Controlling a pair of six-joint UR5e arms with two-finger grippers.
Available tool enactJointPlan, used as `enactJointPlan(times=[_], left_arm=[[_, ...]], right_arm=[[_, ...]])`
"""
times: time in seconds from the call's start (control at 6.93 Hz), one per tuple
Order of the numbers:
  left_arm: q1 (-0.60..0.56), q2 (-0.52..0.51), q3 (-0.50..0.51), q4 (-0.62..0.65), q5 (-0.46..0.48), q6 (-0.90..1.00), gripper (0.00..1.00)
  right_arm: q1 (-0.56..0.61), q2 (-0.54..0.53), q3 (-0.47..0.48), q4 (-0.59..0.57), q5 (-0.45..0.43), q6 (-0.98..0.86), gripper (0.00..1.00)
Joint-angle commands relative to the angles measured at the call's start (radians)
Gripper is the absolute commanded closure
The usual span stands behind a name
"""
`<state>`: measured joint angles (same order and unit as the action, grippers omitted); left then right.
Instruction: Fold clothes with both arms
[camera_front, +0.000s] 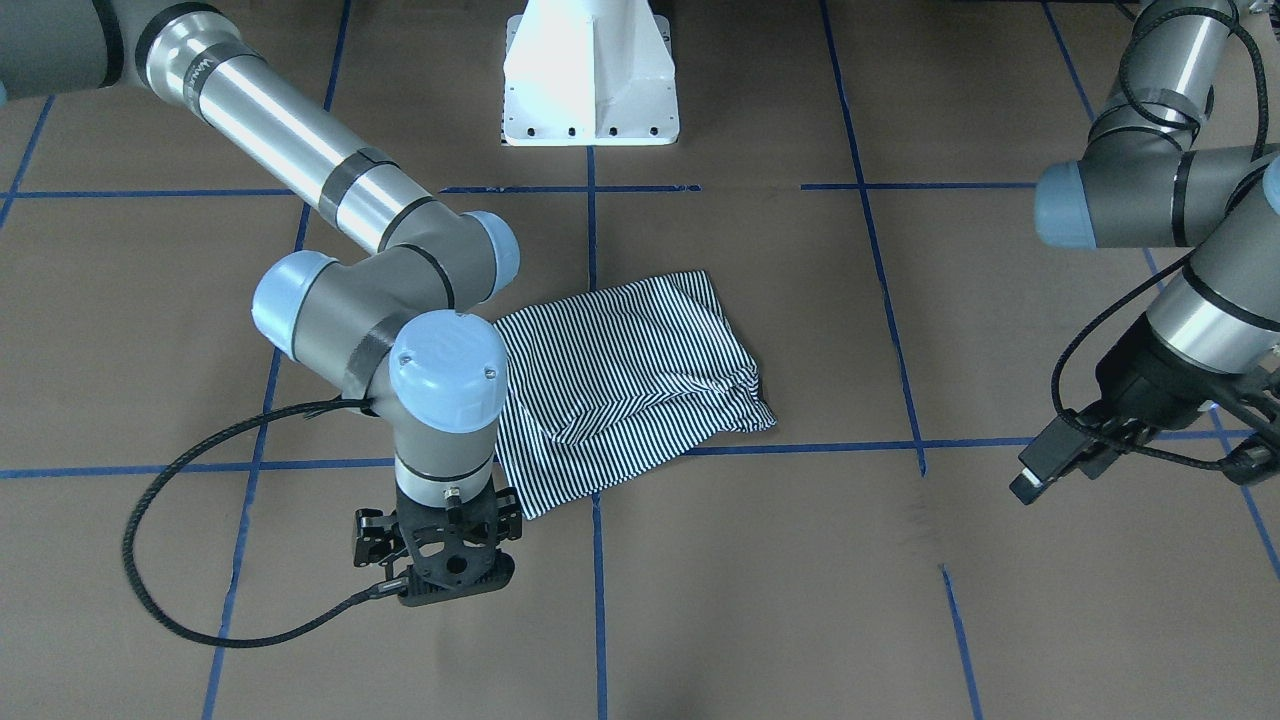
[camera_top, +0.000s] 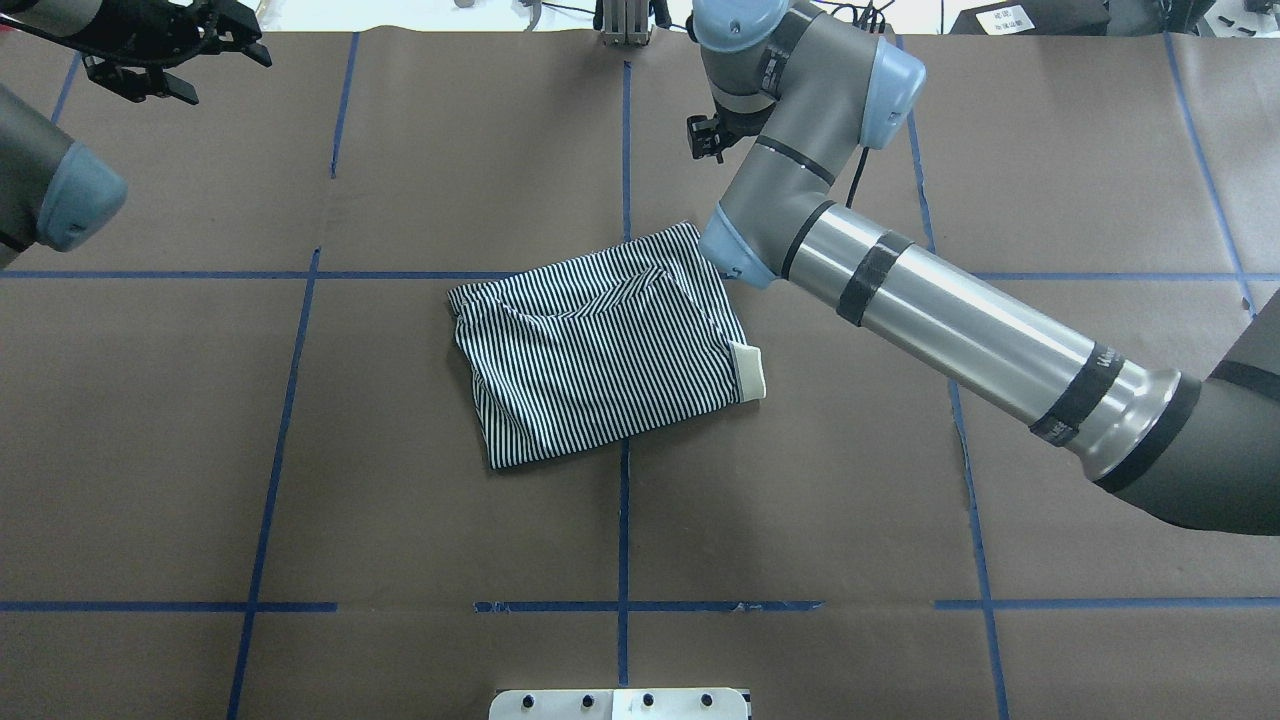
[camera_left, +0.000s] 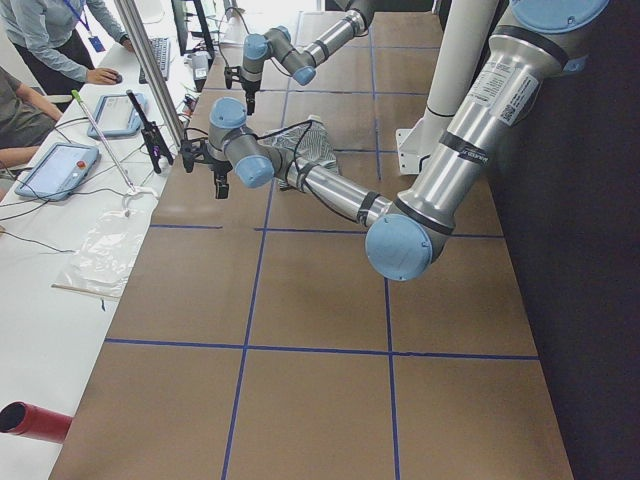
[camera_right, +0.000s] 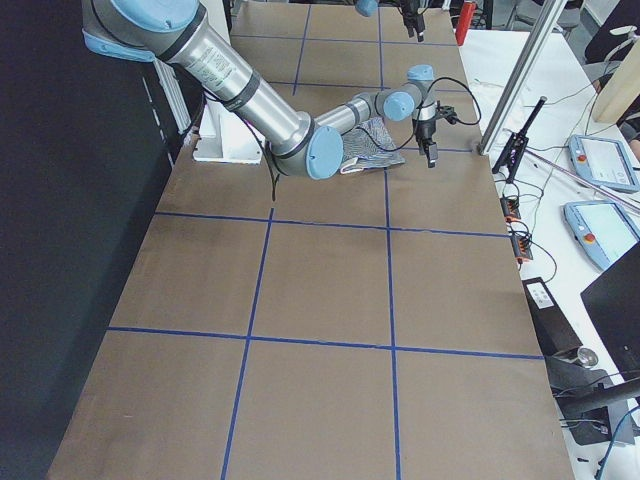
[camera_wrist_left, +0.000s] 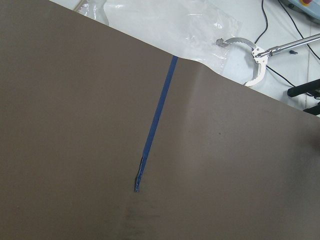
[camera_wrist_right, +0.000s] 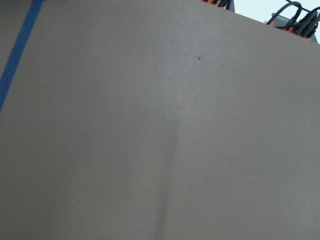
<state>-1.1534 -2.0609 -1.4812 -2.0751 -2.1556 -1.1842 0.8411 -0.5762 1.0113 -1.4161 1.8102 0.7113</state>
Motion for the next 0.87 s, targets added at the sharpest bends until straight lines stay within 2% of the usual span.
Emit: enactJointPlan(times=[0.0,0.14,0.29,0.43,0.58,0.72], left_arm=[[-0.075,0.101,-0.043,0.003,-0.021,0.268,0.0],[-0.154,0.166,-0.062,0.003,-0.045,0.432,0.0],[-0.222,0.232,-0.06,0.012,-0.046,0.654,0.0],[-0.309,0.267,-0.065,0.077,-0.058,0.883,0.0],[-0.365,0.283,-0.067,0.207,-0.073,1.196,0.0],[-0.423,0.298,-0.065,0.319,-0.07,1.458,0.0]], right_arm=[[0.186,-0.202,0.217,-0.068,0.255,-0.129,0.0],[0.276,-0.326,0.374,-0.189,0.299,-0.274,0.0],[0.355,-0.428,0.515,-0.327,0.302,-0.437,0.0],[0.44,-0.533,0.6,-0.416,0.36,-0.584,0.0],[0.56,-0.682,0.615,-0.402,0.489,-0.736,0.0],[0.669,-0.805,0.615,-0.393,0.555,-0.863,0.0]])
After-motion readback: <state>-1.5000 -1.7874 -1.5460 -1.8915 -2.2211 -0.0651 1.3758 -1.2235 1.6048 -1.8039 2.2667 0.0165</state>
